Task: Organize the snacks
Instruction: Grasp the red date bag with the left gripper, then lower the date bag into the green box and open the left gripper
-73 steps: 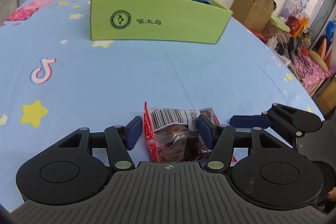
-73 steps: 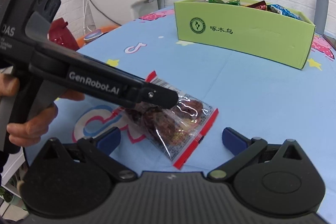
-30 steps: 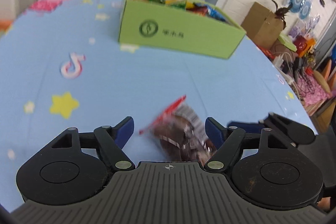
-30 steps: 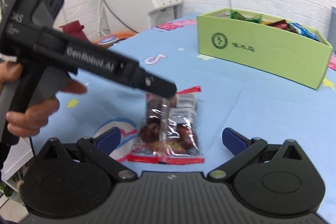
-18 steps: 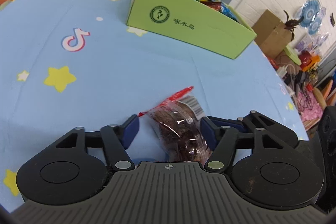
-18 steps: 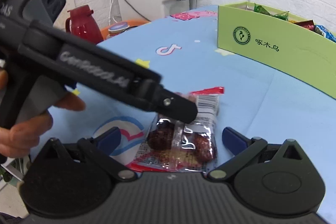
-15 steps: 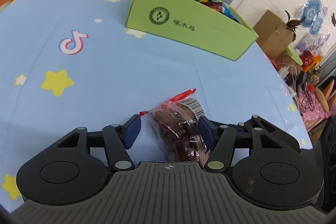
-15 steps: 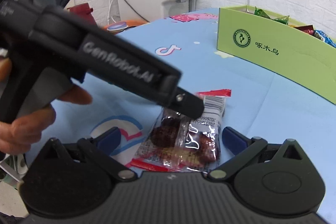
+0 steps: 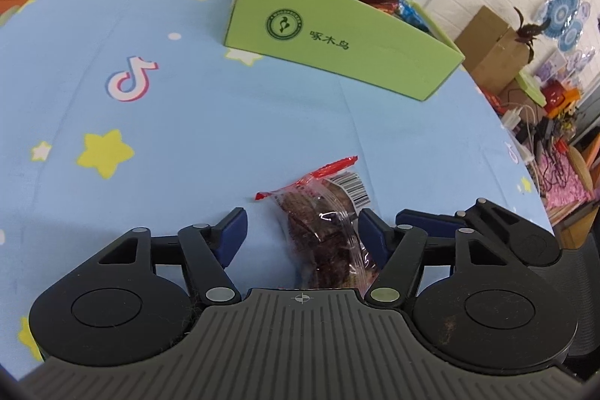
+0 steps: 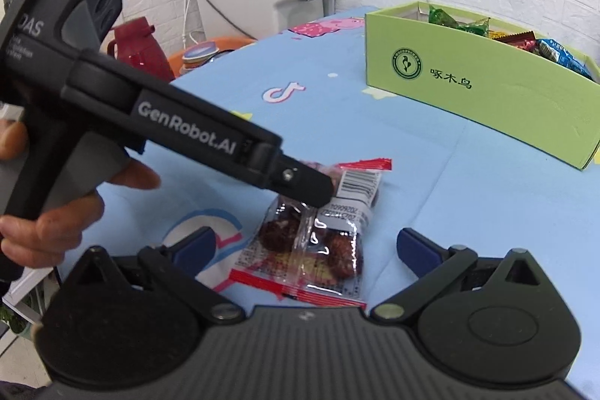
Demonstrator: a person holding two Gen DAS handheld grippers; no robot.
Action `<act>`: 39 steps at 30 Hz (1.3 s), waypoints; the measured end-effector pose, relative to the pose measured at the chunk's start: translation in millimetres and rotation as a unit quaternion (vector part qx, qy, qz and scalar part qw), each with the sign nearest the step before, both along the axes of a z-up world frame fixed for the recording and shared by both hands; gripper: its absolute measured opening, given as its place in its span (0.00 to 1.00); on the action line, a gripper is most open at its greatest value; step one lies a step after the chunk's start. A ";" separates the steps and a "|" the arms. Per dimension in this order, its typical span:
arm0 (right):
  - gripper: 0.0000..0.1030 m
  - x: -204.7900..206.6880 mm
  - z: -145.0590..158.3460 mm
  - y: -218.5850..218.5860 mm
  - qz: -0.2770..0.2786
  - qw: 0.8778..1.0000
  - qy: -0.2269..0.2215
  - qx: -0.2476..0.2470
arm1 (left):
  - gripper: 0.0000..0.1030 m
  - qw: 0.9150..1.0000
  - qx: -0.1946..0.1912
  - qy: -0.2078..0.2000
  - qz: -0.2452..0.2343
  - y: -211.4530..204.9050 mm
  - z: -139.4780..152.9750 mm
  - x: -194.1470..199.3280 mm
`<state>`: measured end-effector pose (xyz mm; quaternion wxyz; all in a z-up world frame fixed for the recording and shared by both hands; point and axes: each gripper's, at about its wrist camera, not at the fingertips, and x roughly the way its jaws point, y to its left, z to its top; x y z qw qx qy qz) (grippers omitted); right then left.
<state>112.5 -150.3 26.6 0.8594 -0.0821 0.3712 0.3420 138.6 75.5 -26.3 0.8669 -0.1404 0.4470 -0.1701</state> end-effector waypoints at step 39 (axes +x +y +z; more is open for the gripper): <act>0.86 253.5 30.7 -11.3 -0.039 0.999 -0.021 0.020 | 0.26 0.998 -0.003 -0.055 -0.012 -58.5 54.0 266.7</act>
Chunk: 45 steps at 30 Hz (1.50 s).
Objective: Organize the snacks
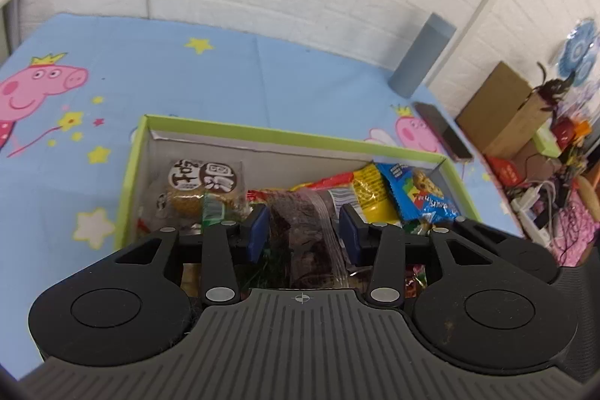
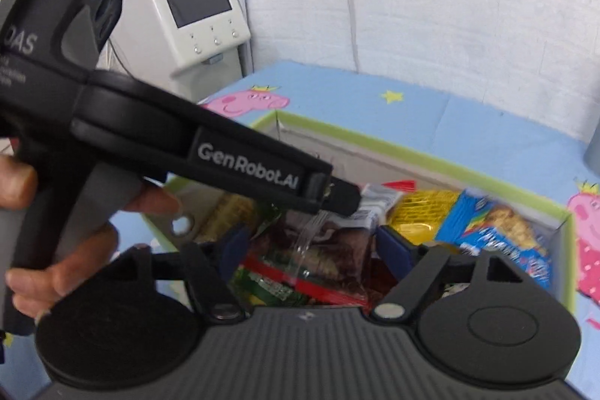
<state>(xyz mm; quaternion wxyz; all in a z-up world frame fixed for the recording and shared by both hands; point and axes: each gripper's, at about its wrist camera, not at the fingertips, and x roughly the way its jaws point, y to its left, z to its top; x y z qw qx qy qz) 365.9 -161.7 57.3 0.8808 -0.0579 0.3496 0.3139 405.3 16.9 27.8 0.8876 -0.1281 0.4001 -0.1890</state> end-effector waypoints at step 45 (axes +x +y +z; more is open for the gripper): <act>0.91 -398.0 -29.0 -79.9 -0.302 0.948 -0.042 0.092 | 0.76 0.984 0.096 -0.104 0.104 8.8 -46.1 -427.4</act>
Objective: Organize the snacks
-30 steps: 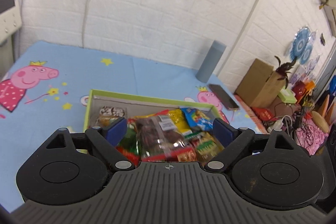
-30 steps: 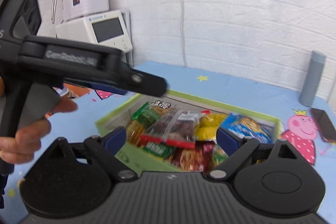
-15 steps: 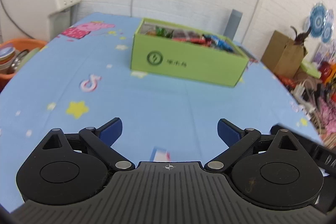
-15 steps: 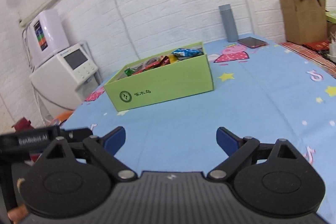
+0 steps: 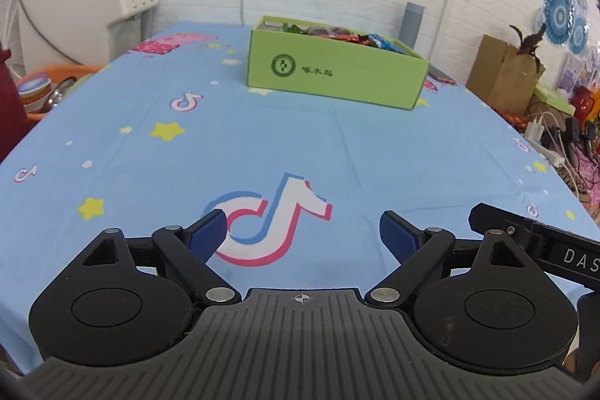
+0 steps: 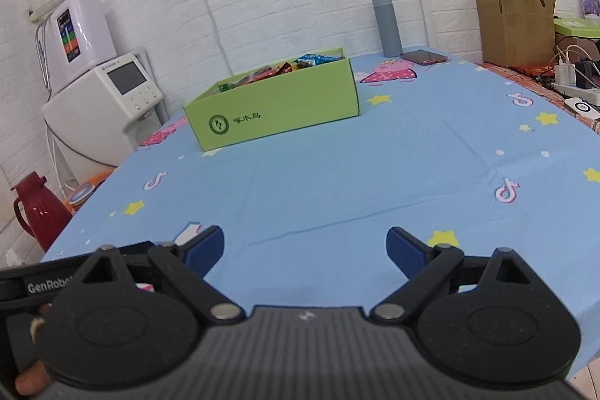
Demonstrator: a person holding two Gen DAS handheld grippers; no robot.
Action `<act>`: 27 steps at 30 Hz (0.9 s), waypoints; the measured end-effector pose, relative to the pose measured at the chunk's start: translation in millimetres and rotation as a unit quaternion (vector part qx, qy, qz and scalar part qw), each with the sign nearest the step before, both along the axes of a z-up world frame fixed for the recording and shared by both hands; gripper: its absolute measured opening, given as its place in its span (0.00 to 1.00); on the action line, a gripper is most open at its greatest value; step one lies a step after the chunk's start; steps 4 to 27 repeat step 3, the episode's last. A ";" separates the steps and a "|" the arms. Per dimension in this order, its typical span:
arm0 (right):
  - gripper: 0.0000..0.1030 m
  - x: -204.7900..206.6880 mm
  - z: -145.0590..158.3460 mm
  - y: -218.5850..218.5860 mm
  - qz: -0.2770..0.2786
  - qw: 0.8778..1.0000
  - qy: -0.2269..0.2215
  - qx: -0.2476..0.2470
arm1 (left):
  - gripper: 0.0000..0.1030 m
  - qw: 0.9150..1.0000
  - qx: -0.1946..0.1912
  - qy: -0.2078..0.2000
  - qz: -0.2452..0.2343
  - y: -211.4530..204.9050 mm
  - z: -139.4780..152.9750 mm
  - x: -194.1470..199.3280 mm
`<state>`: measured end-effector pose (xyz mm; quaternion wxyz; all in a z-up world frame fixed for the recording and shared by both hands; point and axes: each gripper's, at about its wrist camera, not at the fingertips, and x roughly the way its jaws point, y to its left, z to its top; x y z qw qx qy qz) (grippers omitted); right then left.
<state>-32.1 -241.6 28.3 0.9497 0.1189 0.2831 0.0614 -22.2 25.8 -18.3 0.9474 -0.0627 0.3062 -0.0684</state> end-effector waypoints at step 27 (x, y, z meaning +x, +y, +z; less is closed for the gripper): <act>0.91 -2.3 -3.4 1.4 -0.004 1.000 0.003 -0.008 | 0.75 1.000 0.003 0.004 -0.002 -1.4 -6.2 -1.7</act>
